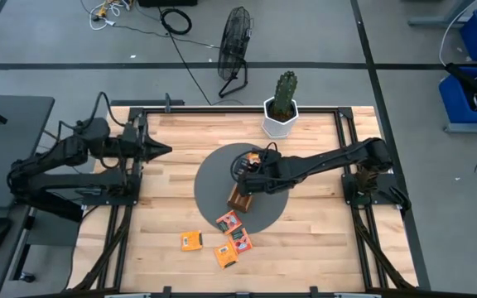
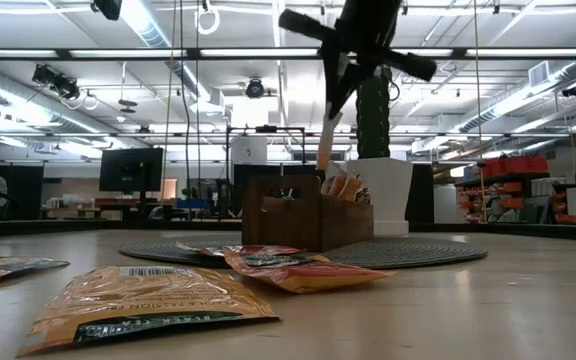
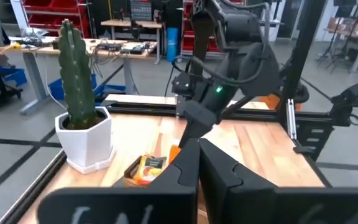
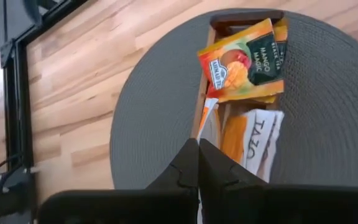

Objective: Pick & Place Tea
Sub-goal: Put the white tea bag into the middle section of the wooden organizer

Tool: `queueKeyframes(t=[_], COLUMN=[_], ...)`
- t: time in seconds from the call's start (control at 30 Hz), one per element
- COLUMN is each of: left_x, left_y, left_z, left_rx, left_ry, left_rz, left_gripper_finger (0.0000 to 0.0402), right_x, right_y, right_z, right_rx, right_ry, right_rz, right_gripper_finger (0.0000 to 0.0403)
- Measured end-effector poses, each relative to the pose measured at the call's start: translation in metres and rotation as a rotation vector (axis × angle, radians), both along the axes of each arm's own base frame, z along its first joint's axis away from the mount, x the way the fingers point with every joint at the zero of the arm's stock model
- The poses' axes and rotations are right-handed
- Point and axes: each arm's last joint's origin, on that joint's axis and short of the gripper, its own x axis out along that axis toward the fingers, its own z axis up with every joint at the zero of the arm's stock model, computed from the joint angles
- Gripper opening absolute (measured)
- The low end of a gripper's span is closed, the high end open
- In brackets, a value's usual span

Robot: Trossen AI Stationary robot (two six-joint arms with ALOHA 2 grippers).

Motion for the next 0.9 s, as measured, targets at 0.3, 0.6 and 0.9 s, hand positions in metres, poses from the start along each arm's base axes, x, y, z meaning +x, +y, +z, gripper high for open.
queueKeyframes(t=[0.3, 0.6, 0.9], left_x=[0.001, 0.001, 0.001], left_y=[0.000, 0.000, 0.000], left_z=[-0.002, -0.001, -0.002], left_rx=[-0.020, -0.016, -0.006], left_ry=[-0.015, -0.019, -0.018], left_rz=[0.003, 0.003, 0.002], left_gripper_finger=[0.0011, 0.0007, 0.0011], right_x=[0.001, -0.005, -0.003], right_y=[-0.008, -0.012, -0.013], right_z=[-0.025, -0.046, -0.059], right_rx=[0.046, 0.100, 0.106], right_ry=[-0.008, 0.024, -0.038], right_rz=[-0.011, -0.036, -0.044], right_gripper_finger=[0.0000, 0.0000, 0.0000])
